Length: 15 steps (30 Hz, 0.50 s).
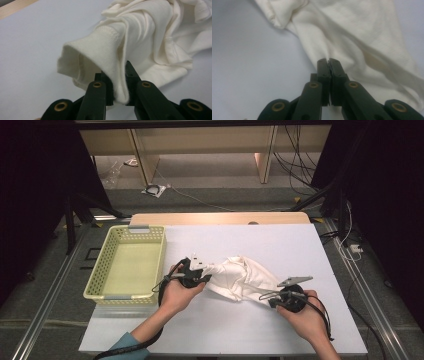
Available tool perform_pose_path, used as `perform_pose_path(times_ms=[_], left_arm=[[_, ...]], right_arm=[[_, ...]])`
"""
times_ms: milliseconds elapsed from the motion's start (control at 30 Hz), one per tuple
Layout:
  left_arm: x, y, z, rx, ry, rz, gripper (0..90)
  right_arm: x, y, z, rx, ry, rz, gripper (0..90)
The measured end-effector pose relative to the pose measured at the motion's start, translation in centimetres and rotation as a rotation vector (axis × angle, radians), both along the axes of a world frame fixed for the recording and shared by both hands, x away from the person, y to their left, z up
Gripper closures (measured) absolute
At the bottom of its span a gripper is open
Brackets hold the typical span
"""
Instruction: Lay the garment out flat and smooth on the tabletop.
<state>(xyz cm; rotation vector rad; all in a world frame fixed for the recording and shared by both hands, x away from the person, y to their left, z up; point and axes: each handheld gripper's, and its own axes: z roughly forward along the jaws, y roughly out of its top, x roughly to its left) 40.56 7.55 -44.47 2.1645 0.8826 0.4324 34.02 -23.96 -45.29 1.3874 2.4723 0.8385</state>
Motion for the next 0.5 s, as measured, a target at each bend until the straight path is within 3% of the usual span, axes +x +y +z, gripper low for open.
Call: perform_pose_path(times_ms=[200, 433, 500], left_arm=[[-0.1, 0.3, -0.3, 0.013, 0.007, -0.001, 81.8], [-0.2, 0.6, -0.1, 0.023, 0.007, -0.006, 80.1], [-0.2, 0.6, -0.1, 0.029, 0.002, -0.009, 79.6]], right_arm=[[-2.7, 1.7, -0.2, 0.008, 0.036, 0.089, 88.7], [-3.9, 4.0, -0.1, 0.0, 0.097, 0.199, 88.1], [-3.6, 4.1, 0.4, 0.022, 0.062, 0.196, 82.0]])
